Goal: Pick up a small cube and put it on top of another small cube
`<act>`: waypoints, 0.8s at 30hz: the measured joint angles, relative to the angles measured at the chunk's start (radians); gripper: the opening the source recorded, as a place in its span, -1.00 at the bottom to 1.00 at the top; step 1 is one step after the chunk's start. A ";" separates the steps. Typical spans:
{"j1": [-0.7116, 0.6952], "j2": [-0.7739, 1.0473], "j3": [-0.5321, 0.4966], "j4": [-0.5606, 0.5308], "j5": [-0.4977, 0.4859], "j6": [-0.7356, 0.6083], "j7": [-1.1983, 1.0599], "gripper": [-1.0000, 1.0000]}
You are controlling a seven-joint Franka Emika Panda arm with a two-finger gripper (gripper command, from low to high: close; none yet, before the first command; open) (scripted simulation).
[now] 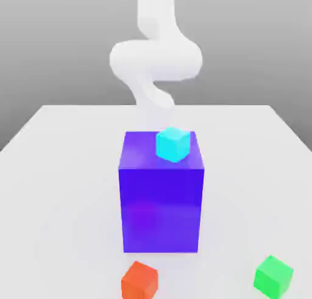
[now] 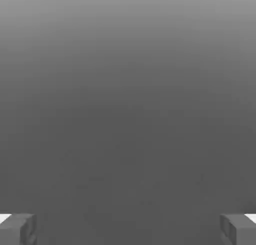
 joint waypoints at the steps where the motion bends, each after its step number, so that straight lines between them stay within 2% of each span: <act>1: 0.019 0.039 0.000 0.008 0.003 0.007 -0.030 0.00; 15: 0.211 0.550 0.049 0.111 0.034 0.102 -0.417 0.00; 24: 0.316 0.877 0.110 0.176 -0.011 0.163 -0.620 0.00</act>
